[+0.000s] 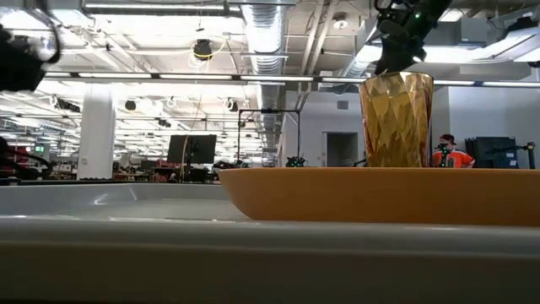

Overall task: Pick and place plate/cup/fork/spoon on tray
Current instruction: Put the orange fork to the left side of the orange plate on the blue serving tray, then put the yellow spoon to the left side of the orange fork on the blue serving tray

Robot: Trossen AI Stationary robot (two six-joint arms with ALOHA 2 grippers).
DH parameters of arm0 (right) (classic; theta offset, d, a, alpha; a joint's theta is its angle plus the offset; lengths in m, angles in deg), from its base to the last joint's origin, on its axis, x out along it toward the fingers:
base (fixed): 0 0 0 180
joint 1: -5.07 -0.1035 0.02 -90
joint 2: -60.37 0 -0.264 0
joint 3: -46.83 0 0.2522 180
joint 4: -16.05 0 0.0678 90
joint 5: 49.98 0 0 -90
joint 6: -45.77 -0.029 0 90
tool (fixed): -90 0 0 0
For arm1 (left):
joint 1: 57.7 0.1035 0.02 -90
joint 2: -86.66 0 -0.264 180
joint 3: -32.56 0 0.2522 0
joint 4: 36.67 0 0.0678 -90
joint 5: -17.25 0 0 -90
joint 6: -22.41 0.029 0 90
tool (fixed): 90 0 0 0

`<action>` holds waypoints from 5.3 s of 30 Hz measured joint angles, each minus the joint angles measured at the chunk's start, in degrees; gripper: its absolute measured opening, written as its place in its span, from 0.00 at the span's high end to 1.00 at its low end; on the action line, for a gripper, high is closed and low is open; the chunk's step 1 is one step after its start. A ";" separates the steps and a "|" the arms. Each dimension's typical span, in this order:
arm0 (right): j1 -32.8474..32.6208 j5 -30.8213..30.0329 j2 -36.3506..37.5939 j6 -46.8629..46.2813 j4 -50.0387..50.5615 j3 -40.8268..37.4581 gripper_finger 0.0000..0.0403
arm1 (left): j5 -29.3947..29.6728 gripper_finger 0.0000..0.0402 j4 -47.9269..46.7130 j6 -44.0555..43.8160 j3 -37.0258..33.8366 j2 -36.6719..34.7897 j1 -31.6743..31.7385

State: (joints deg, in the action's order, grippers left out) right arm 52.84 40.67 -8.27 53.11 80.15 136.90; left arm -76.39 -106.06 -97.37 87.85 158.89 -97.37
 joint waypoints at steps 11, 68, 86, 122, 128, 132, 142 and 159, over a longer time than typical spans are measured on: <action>0.00 0.00 0.02 -1.11 0.06 0.00 0.32 | 0.02 0.45 11.58 -6.20 -11.49 -0.02 -2.41; 0.02 0.76 0.02 0.63 -0.08 0.00 0.32 | 16.78 0.96 17.11 13.98 3.58 -1.63 19.06; 0.00 1.16 0.03 0.85 0.18 0.00 0.32 | 12.48 0.96 18.52 25.91 24.30 26.54 22.30; -0.42 2.52 0.04 1.73 0.08 0.00 0.32 | 11.08 0.94 20.12 14.06 26.15 34.86 16.79; -0.42 2.54 0.04 1.75 0.08 0.00 0.32 | 11.36 0.90 22.98 14.03 26.14 34.82 16.88; -0.42 2.54 0.04 1.75 0.07 0.00 0.32 | 11.42 0.88 23.15 13.77 26.13 34.80 16.91; -0.42 2.54 0.04 2.14 0.09 0.00 0.32 | 12.61 0.81 23.13 11.72 26.13 34.77 16.69; -3.61 2.73 0.49 -17.75 23.19 -0.90 0.32 | 23.37 0.65 14.83 13.70 26.08 23.49 16.58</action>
State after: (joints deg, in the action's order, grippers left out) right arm 49.23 43.40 -7.77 35.35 103.35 136.00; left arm -53.02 -91.23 -83.68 113.94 182.38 -80.79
